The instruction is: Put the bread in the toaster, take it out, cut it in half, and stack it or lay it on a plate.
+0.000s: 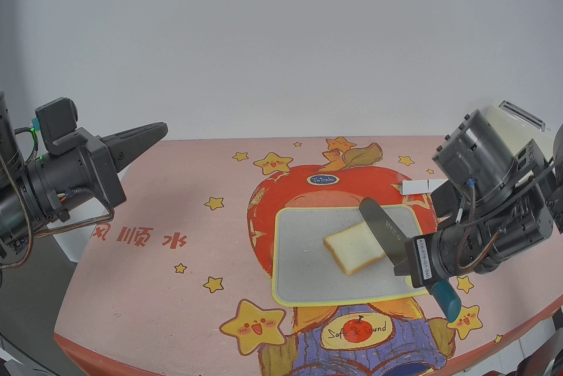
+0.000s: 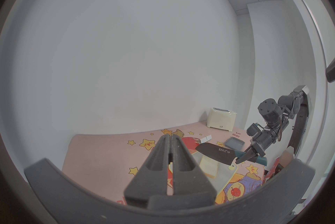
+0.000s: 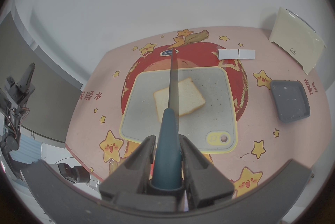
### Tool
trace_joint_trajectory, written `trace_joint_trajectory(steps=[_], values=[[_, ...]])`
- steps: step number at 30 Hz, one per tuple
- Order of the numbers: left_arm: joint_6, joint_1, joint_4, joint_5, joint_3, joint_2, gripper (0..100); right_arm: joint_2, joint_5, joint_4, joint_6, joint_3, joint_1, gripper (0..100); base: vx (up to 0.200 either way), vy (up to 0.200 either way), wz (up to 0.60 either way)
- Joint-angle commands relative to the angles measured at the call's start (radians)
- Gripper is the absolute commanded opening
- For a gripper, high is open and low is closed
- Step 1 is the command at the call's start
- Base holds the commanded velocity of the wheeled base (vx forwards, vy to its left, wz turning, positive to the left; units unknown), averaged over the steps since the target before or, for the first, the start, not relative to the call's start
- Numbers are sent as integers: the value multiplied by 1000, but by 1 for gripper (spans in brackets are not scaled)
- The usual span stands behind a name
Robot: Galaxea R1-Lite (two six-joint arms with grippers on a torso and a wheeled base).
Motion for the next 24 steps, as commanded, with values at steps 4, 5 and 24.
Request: trace_joint_trajectory(steps=[4, 5, 24], values=[[4, -34, 2, -5, -45, 48, 0, -78, 167, -1, -171, 36, -119, 0, 0, 0, 0], [4, -36, 2, -7, -46, 56, 0, -78, 178, -3, -183, 39, -124, 0, 0, 0, 0], [17, -183, 1, -17, -117, 238, 0, -85, 263, -271, -393, 210, -213, 0, 0, 0, 0]])
